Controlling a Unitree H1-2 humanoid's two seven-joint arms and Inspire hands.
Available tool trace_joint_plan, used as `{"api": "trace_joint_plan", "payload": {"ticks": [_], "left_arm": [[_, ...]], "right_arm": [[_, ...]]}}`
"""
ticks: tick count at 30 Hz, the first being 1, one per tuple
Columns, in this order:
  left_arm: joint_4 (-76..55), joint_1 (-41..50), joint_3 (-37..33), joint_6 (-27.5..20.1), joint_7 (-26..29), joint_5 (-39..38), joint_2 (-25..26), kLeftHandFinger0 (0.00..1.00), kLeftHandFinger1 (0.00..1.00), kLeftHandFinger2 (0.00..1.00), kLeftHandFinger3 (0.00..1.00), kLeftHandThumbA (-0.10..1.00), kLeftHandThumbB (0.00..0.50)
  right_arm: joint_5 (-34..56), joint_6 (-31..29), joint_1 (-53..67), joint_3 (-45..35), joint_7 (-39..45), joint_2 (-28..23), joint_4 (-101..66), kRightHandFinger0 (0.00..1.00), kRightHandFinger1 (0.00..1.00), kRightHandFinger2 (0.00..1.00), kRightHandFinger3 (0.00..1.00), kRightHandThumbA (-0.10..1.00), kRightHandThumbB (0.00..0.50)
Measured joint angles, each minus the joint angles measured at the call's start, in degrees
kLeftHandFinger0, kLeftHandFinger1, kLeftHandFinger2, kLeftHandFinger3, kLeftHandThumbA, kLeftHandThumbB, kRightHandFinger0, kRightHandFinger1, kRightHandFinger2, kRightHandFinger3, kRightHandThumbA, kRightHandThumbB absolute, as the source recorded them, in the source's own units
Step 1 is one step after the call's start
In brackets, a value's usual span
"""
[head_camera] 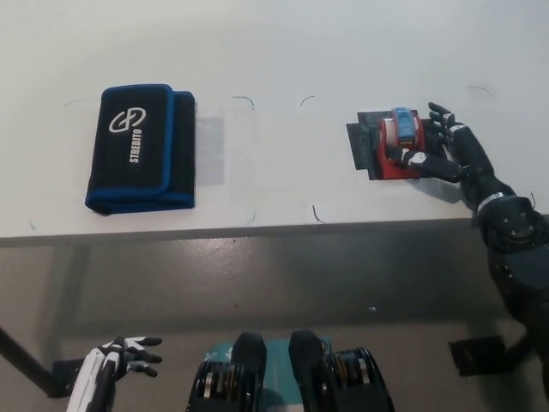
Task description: Use the right hand to move the tape on the right hand side to the notebook on the left hand side
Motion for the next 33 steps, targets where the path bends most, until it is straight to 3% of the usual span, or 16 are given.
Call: {"api": "trace_joint_plan", "payload": {"ticks": [2, 4, 10, 13, 15, 19, 21, 24, 28, 33], "left_arm": [[0.15, -0.20, -0.01, 0.00, -0.02, 0.02, 0.00, 0.45, 0.47, 0.58, 0.89, 0.91, 0.295], [0.18, -0.29, 0.01, 0.00, -0.05, 0.04, 0.00, 0.45, 0.47, 0.58, 0.88, 0.92, 0.297], [0.25, -0.65, 0.04, 0.12, -0.09, 0.07, 0.02, 0.45, 0.48, 0.59, 0.90, 0.90, 0.311], [0.25, -0.93, 0.04, 0.24, -0.20, 0.08, 0.17, 0.44, 0.47, 0.58, 0.89, 0.91, 0.312], [0.25, -1.11, 0.05, 0.25, -0.23, 0.07, 0.27, 0.45, 0.47, 0.58, 0.88, 0.91, 0.321], [0.30, -1.43, 0.02, 0.24, -0.47, 0.08, 0.38, 0.45, 0.47, 0.58, 0.88, 0.93, 0.336], [0.31, -1.65, 0.00, 0.24, -0.58, 0.09, 0.42, 0.45, 0.47, 0.58, 0.88, 0.93, 0.329], [0.31, -1.86, -0.07, 0.24, -0.72, 0.18, 0.43, 0.45, 0.47, 0.58, 0.88, 0.94, 0.333], [0.31, -1.85, -0.25, 0.24, -0.73, 0.48, 0.43, 0.48, 0.47, 0.58, 0.89, 0.94, 0.347], [0.30, -1.86, -0.41, 0.27, -0.75, 0.66, 0.42, 0.48, 0.46, 0.57, 0.89, 0.93, 0.353]], "right_arm": [[-0.06, -0.35, 0.00, 0.37, -0.22, 0.50, 0.00, 1.00, 1.00, 1.00, 1.00, 1.00, 0.259], [-0.21, -0.84, 0.00, 0.93, -0.42, 0.93, 0.01, 1.00, 1.00, 1.00, 1.00, 1.00, 0.252], [-0.41, -2.00, -0.37, 1.77, -1.13, 2.62, 0.86, 1.00, 1.00, 1.00, 1.00, 0.98, 0.327], [-0.39, -2.40, -0.73, 2.03, -1.19, 3.64, 1.33, 1.00, 1.00, 1.00, 1.00, 1.00, 0.301], [-0.64, -3.01, -0.93, 2.79, -1.32, 4.44, 1.65, 1.00, 1.00, 1.00, 1.00, 1.00, 0.344], [-1.13, -3.56, -1.46, 3.72, -1.76, 6.45, 2.17, 1.00, 1.00, 1.00, 1.00, 1.00, 0.341], [-1.23, -3.60, -1.95, 4.05, -1.84, 7.72, 2.59, 1.00, 1.00, 1.00, 1.00, 1.00, 0.366], [-1.44, -3.60, -2.81, 4.40, -1.98, 9.75, 3.42, 1.00, 1.00, 1.00, 1.00, 1.00, 0.348], [-1.71, -3.61, -3.34, 4.93, -2.03, 11.53, 3.94, 1.00, 1.00, 1.00, 1.00, 1.00, 0.386], [-2.35, -3.61, -4.43, 6.19, -2.13, 14.26, 4.96, 1.00, 1.00, 1.00, 1.00, 1.00, 0.390]]}}
